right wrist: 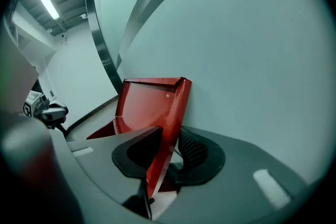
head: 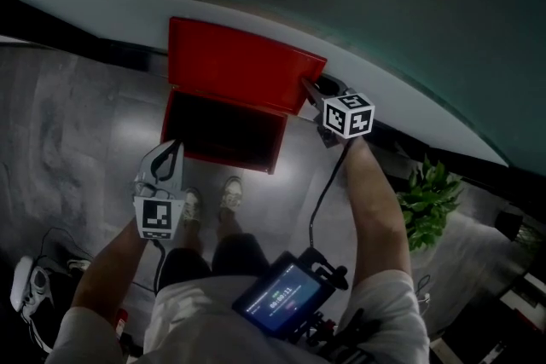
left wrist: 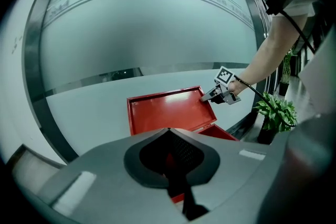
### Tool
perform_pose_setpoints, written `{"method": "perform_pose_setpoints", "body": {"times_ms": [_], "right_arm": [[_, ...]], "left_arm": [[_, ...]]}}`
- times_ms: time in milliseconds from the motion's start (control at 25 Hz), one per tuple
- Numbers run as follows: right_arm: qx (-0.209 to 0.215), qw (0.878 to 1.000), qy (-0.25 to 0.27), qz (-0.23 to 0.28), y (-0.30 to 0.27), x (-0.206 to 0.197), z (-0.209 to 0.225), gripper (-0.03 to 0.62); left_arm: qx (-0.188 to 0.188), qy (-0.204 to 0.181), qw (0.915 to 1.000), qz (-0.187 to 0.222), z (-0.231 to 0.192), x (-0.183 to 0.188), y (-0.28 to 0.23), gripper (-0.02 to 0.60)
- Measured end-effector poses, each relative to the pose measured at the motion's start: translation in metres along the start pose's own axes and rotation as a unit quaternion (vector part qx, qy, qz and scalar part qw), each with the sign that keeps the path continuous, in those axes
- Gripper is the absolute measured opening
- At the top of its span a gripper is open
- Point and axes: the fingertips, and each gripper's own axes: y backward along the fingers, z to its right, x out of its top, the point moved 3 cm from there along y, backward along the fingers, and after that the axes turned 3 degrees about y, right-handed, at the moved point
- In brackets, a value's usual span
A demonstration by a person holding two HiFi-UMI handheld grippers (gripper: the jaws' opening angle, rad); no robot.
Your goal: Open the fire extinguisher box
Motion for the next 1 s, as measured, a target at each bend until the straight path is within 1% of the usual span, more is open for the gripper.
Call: {"method": "perform_pose_setpoints", "body": {"times_ms": [120,240,320,400,520,720,840,880,920,1000], "right_arm": [[0.001,1.000,0.004,-0.002,0.000,0.001,-0.001,0.124],[-0.001,1.000,0.008,-0.002,0.001,0.001,0.000,0.129],[-0.007,1.000,0.015,-0.002,0.002,0.001,0.000,0.133],[-0.018,0.999,0.028,-0.002,0.002,0.001,0.000,0.140],[-0.040,0.998,0.052,-0.005,0.005,0.002,-0.002,0.155],[-0.079,0.992,0.096,-0.001,0.025,0.005,-0.007,0.161],[-0.119,0.985,0.124,0.014,0.041,0.015,-0.013,0.143],[-0.136,0.981,0.138,0.023,0.046,0.019,-0.017,0.123],[-0.156,0.975,0.156,0.033,0.052,0.024,-0.022,0.100],[-0.200,0.957,0.202,0.054,0.063,0.031,-0.034,0.046]], "left_arm": [[0.001,-0.001,1.0000,0.002,-0.002,0.000,-0.001,0.002],[0.001,-0.019,0.9998,0.010,-0.001,-0.001,-0.003,0.002],[0.000,-0.024,0.9996,0.012,0.000,0.000,-0.005,0.002],[-0.001,-0.024,0.9996,0.013,0.001,0.002,-0.005,0.002],[-0.002,-0.012,0.9999,0.010,0.003,0.006,-0.006,0.002],[-0.004,-0.030,0.9993,0.023,0.004,0.011,-0.003,0.002],[-0.002,-0.028,0.9993,0.025,0.005,0.017,0.001,0.002],[-0.002,-0.029,0.9992,0.028,0.005,0.017,0.002,0.002],[-0.002,-0.029,0.9992,0.029,0.005,0.018,0.002,0.002],[-0.003,-0.027,0.9991,0.032,0.006,0.021,0.003,0.002]]}}
